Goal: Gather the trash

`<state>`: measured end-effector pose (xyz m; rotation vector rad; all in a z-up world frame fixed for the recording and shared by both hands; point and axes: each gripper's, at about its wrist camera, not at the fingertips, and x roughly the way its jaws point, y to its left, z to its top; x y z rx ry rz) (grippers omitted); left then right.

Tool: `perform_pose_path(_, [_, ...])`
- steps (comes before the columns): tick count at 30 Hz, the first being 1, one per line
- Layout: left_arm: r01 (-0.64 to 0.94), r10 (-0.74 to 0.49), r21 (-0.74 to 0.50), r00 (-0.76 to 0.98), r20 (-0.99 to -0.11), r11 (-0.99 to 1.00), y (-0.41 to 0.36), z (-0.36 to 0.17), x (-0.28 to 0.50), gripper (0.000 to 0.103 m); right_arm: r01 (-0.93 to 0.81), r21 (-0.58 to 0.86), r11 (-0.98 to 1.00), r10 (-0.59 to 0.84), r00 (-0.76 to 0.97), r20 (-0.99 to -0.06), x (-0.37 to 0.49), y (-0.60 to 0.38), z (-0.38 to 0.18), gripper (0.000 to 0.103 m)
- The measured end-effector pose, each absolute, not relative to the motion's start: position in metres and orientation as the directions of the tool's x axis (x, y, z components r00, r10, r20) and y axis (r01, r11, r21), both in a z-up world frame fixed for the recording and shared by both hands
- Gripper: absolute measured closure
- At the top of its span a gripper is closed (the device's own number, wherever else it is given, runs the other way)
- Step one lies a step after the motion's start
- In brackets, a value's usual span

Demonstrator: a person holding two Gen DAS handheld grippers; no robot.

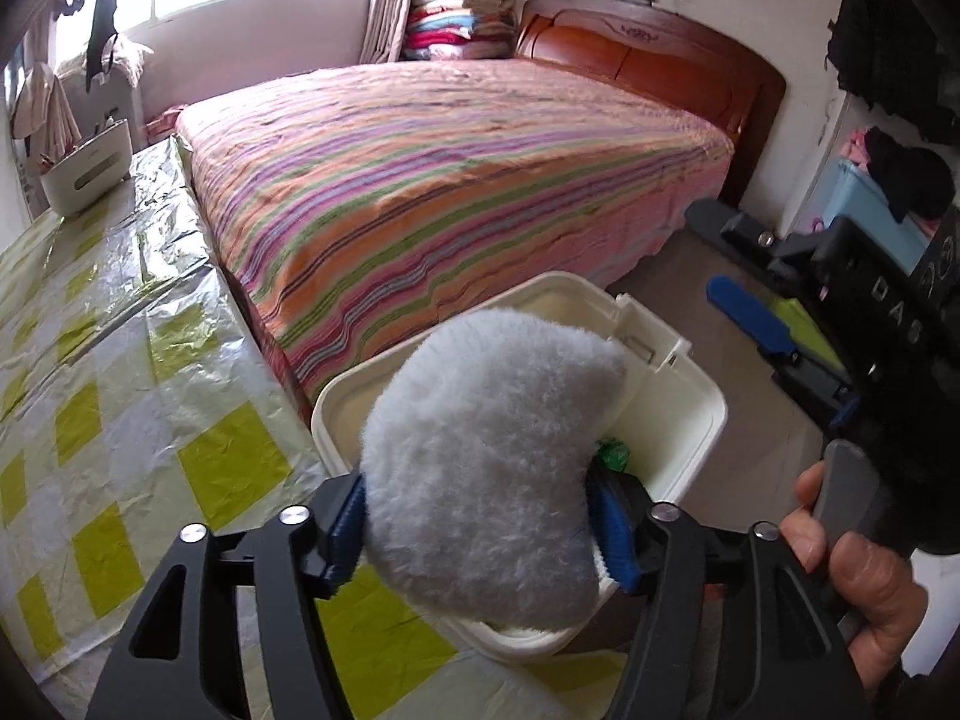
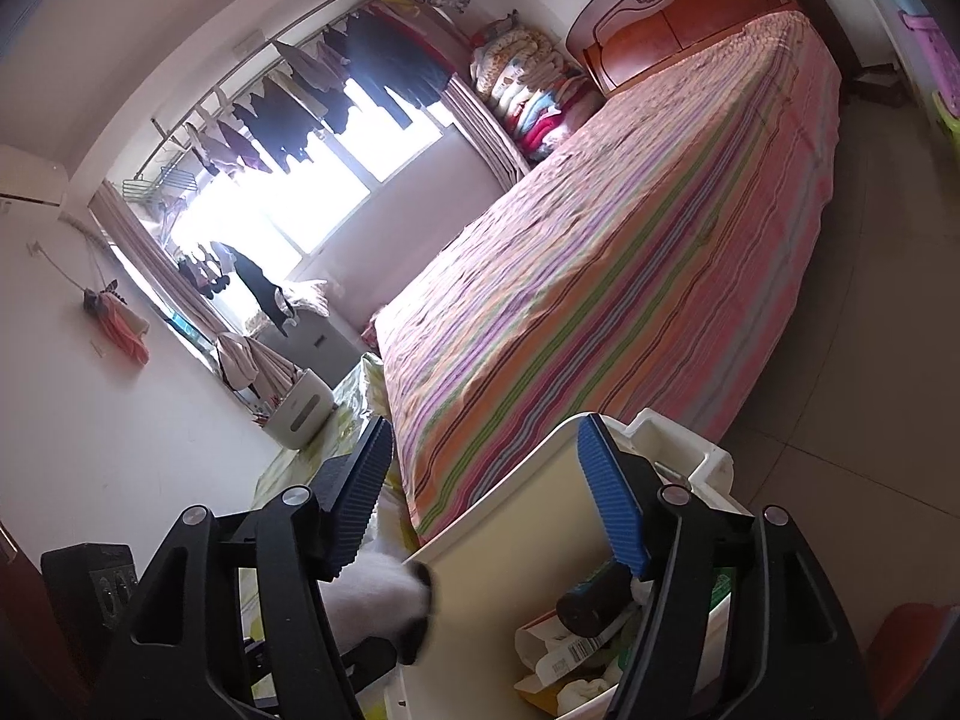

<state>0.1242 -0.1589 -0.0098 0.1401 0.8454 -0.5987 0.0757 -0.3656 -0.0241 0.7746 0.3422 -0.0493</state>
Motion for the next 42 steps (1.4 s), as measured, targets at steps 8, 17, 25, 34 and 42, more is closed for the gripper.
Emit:
perform_pose_path(8, [0.551, -0.410, -0.023, 0.592, -0.693, 0.834, -0.158, -0.001, 0.111, 0.026, 0.176, 0.688, 0.704, 0.046, 0.955, -0.292, 0.061, -0.381, -0.019, 0.036])
perform_pose_path(17, [0.302, -0.182, 0.118, 0.796, -0.577, 0.946, -0.101, 0.031, 0.065, 0.026, 0.202, 0.565, 0.800, 0.013, 0.935, -0.353, 0.024, -0.355, 0.005, 0.010])
perform_pose_path(25, [0.082, -0.018, 0.097, 0.846, -0.532, 0.992, -0.028, 0.057, 0.000, 0.026, 0.101, 0.285, 0.953, 0.029, 0.907, -0.419, -0.056, -0.261, 0.044, 0.007])
perform_pose_path(34, [0.022, 0.010, 0.056, 0.858, -0.513, 0.998, 0.004, 0.069, -0.058, 0.026, 0.049, 0.225, 0.973, 0.066, 0.876, -0.478, -0.125, -0.238, 0.049, 0.007])
perform_pose_path(42, [0.023, 0.012, 0.061, 0.857, -0.516, 0.998, 0.006, 0.072, -0.077, 0.026, 0.069, 0.189, 0.980, 0.021, 0.898, -0.439, -0.135, -0.247, 0.102, 0.007])
